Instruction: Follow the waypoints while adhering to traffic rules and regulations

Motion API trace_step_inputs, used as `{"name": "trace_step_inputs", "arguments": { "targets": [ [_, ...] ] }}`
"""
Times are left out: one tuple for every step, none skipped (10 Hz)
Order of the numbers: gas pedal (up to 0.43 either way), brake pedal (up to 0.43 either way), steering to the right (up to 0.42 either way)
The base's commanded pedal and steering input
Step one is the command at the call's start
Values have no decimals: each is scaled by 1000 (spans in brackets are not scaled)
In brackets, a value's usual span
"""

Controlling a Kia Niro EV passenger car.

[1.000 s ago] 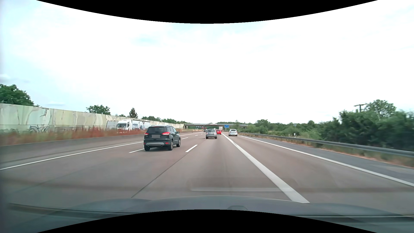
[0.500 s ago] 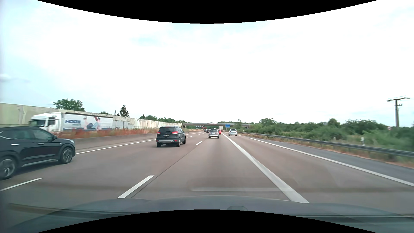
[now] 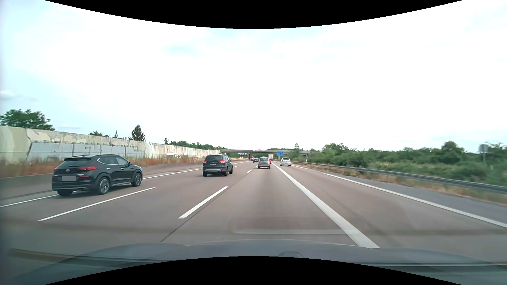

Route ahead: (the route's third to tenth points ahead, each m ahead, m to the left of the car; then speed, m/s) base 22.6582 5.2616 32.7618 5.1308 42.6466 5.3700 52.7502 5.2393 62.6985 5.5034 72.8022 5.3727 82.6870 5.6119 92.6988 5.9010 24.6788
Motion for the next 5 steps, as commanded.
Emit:
{"name": "trace_step_inputs", "arguments": {
  "targets": [
    [98,0,-4],
    [98,0,-4],
    [98,0,-4],
    [98,0,-4],
    [98,0,-4]
  ]
}}
